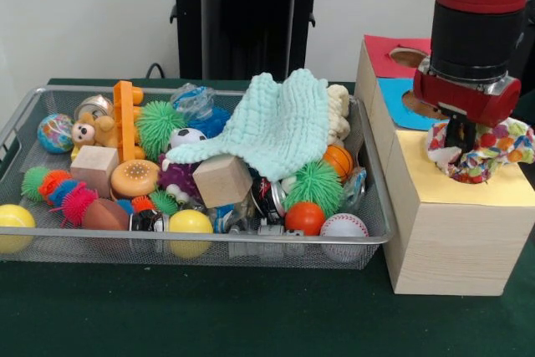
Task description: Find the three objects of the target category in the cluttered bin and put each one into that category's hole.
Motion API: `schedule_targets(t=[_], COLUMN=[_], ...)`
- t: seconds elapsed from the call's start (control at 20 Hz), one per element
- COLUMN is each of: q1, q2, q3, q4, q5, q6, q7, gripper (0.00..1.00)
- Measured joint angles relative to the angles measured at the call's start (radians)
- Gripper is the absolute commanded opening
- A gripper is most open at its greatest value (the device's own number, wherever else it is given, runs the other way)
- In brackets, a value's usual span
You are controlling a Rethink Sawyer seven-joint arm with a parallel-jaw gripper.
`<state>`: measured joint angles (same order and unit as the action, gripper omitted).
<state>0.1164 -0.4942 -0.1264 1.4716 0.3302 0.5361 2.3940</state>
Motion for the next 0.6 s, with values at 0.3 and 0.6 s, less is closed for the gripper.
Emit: schedule_targets(t=[0.3, 0.6], q1=[0.022, 0.039], q2=[-0.011, -0.014], q3=[-0.020, -0.030], q4=[0.016, 0.043], q5=[0.000, 0.000], q6=[-0.032, -0.099], q7=[0.000, 0.000], gripper=[0.00, 0.00])
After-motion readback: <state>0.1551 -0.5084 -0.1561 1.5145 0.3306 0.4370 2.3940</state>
